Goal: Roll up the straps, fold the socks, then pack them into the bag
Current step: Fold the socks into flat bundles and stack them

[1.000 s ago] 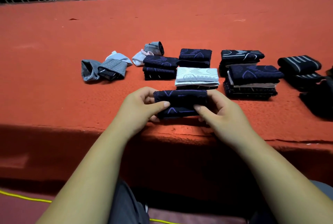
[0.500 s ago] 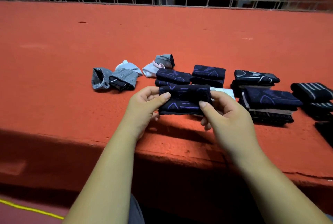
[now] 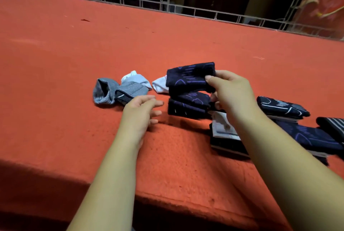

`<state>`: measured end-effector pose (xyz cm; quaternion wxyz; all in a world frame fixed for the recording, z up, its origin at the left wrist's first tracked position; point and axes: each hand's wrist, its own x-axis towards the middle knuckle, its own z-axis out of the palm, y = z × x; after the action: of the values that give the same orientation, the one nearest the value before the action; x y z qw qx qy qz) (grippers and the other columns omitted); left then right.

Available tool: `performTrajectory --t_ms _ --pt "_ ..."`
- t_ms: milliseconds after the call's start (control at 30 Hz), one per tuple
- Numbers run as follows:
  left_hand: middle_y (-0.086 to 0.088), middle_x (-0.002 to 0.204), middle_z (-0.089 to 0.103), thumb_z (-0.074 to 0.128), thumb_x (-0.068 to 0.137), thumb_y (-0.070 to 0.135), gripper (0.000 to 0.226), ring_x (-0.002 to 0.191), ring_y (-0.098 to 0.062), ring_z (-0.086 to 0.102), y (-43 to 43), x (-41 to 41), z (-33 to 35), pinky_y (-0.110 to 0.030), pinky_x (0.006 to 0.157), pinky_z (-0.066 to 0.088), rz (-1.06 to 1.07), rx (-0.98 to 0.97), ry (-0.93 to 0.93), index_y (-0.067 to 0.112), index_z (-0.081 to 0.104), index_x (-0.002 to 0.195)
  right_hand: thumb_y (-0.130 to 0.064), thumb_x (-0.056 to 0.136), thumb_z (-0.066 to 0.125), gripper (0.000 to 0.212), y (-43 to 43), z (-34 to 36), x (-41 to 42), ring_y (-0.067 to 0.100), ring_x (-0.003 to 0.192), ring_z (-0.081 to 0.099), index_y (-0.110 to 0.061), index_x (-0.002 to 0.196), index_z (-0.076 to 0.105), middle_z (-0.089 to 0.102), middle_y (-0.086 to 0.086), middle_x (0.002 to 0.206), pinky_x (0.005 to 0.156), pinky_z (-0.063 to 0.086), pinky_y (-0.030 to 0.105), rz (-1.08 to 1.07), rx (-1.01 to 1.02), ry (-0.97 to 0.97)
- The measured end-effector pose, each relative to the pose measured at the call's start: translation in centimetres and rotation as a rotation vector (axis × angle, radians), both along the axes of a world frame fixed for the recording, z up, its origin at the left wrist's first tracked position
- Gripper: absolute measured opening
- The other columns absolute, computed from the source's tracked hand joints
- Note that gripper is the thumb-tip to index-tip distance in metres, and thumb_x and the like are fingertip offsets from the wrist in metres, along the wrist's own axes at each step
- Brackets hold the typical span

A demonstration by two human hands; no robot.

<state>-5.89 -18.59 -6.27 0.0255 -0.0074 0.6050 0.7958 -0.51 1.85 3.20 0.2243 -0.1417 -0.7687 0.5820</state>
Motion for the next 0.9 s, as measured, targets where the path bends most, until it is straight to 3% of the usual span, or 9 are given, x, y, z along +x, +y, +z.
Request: performTrajectory --t_ms 167,267,333,467,533,600,667,733,900 --pt "-0.009 0.101 0.081 0.057 0.103 0.014 0.012 0.068 -0.012 0.066 0.1 -1.1 -0.9 -0.024 0.055 0.051 -0.036 -0.035 -0.128 0.011 0.068 0.106 -0.026 0.092 0.071 0.013 0.1 0.1 -5.6 0.022 0.052 0.052 -0.014 0.087 0.071 0.07 0.007 0.07 0.052 0.038 0.028 -0.081 -0.054 -0.189" --pt "-0.006 0.096 0.081 0.058 0.101 0.014 0.012 0.071 -0.014 0.068 0.2 -1.3 -1.4 -0.027 0.058 0.053 -0.074 -0.133 -0.092 0.012 0.07 0.103 -0.023 0.088 0.064 0.021 0.2 -0.8 -7.3 0.029 0.053 0.061 -0.007 0.074 0.067 0.068 0.012 0.06 0.054 0.045 0.03 -0.103 0.363 -0.415" --pt "-0.005 0.094 0.081 0.058 0.1 0.014 0.013 0.072 -0.014 0.069 0.3 -1.1 -1.6 -0.029 0.061 0.054 -0.082 -0.194 -0.07 0.013 0.07 0.102 -0.021 0.087 0.063 0.022 0.2 -1.3 -7.6 0.035 0.068 0.065 -0.01 0.068 0.063 0.064 0.012 0.065 0.061 0.047 0.034 -0.107 0.662 -0.52" --pt "-0.003 0.093 0.08 0.056 0.101 0.014 0.013 0.073 -0.013 0.07 0.4 -0.7 -1.5 -0.028 0.063 0.055 -0.07 -0.259 -0.039 0.013 0.07 0.102 -0.023 0.091 0.061 0.026 0.4 -1.9 -7.8 0.038 0.08 0.057 -0.012 0.07 0.051 0.056 0.01 0.075 0.071 0.043 0.035 -0.133 0.887 -0.565" --pt "-0.003 0.094 0.08 0.056 0.101 0.013 0.013 0.074 -0.013 0.07 0.4 -0.5 -1.3 -0.027 0.062 0.055 -0.062 -0.266 -0.036 0.013 0.069 0.102 -0.025 0.094 0.062 0.026 0.6 -2.2 -7.6 0.038 0.083 0.055 -0.012 0.074 0.05 0.058 0.012 0.086 0.073 0.044 0.037 -0.138 0.949 -0.55" --pt "-0.005 0.097 0.078 0.054 0.1 0.01 0.013 0.073 -0.014 0.069 0.3 -0.4 -1.0 -0.025 0.06 0.055 -0.04 -0.253 -0.047 0.014 0.067 0.104 -0.025 0.096 0.062 0.015 0.6 -2.5 -7.3 0.038 0.091 0.059 -0.012 0.092 0.055 0.061 0.014 0.098 0.075 0.043 0.038 -0.144 1.0 -0.527" --pt "-0.006 0.098 0.075 0.054 0.1 0.008 0.015 0.071 -0.013 0.068 0.2 -0.4 -1.0 -0.024 0.057 0.055 0.004 -0.247 -0.053 0.014 0.066 0.105 -0.024 0.097 0.062 0.02 0.7 -2.9 -7.1 0.038 0.099 0.063 -0.012 0.11 0.052 0.065 0.014 0.11 0.075 0.042 0.04 -0.151 1.027 -0.519" --pt "-0.005 0.095 0.072 0.056 0.098 0.009 0.016 0.071 -0.013 0.07 0.0 -0.4 -1.0 -0.026 0.057 0.057 0.042 -0.284 -0.046 0.015 0.068 0.107 -0.022 0.097 0.058 0.02 0.8 -2.7 -7.0 0.036 0.093 0.058 -0.014 0.115 0.054 0.066 0.014 0.115 0.075 0.042 0.04 -0.149 1.057 -0.495" --pt "-0.003 0.088 0.073 0.059 0.079 0.034 0.023 0.07 -0.022 0.074 -1.2 -0.5 -0.7 -0.046 0.078 0.066 0.12 -0.423 -0.041 0.027 0.069 0.099 -0.02 0.094 0.048 0.039 -0.2 -2.6 -6.3 0.033 0.099 0.061 -0.036 0.121 0.07 0.07 0.006 0.119 0.077 0.045 0.036 -0.051 1.016 -0.37"
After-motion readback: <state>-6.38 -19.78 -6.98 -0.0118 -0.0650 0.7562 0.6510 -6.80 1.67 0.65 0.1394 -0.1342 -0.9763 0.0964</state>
